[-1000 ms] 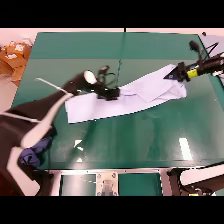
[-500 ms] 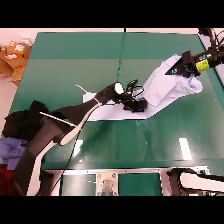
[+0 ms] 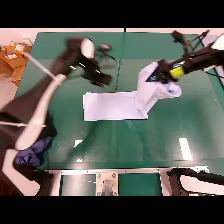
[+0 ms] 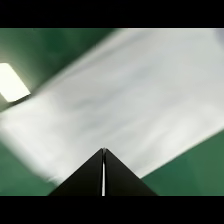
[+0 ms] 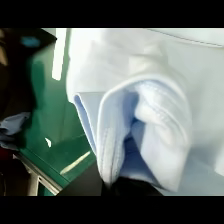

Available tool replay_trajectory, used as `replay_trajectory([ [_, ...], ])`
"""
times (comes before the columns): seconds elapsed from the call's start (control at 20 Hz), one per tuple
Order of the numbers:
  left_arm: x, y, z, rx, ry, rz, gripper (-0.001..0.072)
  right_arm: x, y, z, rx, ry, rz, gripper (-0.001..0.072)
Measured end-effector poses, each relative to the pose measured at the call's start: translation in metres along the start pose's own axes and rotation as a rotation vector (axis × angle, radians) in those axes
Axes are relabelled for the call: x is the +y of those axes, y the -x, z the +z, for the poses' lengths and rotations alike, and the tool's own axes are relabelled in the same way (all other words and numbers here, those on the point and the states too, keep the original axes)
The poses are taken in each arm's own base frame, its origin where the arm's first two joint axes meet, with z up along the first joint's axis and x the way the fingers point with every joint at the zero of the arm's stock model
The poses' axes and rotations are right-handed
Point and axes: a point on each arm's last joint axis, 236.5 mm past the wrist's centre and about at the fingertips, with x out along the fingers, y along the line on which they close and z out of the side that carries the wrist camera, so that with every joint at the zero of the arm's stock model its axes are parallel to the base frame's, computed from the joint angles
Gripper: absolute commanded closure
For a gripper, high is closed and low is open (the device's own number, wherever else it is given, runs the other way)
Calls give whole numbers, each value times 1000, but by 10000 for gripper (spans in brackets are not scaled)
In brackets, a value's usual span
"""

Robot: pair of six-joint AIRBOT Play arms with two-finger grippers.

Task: Fold the shirts.

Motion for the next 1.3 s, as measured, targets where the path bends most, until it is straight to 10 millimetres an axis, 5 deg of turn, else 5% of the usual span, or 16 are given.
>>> replay_trajectory([
  [0.2, 82, 71, -4, -90, 101, 151, 685, 57, -88, 6, -56, 32, 54, 695],
  [0.25, 96, 81, -7, -101, 113, 176, 685, 69, -117, 2, -56, 35, 64, 614],
  [0.3, 106, 89, -10, -105, 117, 198, 685, 81, -150, -5, -52, 41, 73, 305],
  [0.35, 112, 93, -13, -104, 115, 206, 685, 91, -181, -13, -47, 41, 81, 152],
  [0.5, 120, 102, -16, -108, 106, 222, 685, 111, -245, -34, -43, 51, 96, 152],
  [0.6, 125, 105, -18, -107, 102, 233, 685, 112, -245, -24, -56, 58, 92, 152],
  [0.7, 126, 106, -18, -106, 96, 236, 685, 92, -214, 5, -81, 65, 54, 152],
  [0.8, 127, 107, -19, -106, 95, 238, 685, 48, -165, 35, -102, 49, -27, 152],
  [0.9, 128, 107, -19, -105, 94, 240, 685, -20, -113, 55, -117, -1, -148, 152],
  [1.0, 127, 107, -20, -101, 93, 238, 685, -92, -79, 48, -80, -97, -241, 152],
  [1.1, 127, 107, -20, -101, 98, 236, 685, -147, -70, 25, -29, -207, -251, 152],
  [1.3, 123, 106, -20, -103, 113, 218, 685, -188, -110, -23, 68, -336, -143, 152],
])
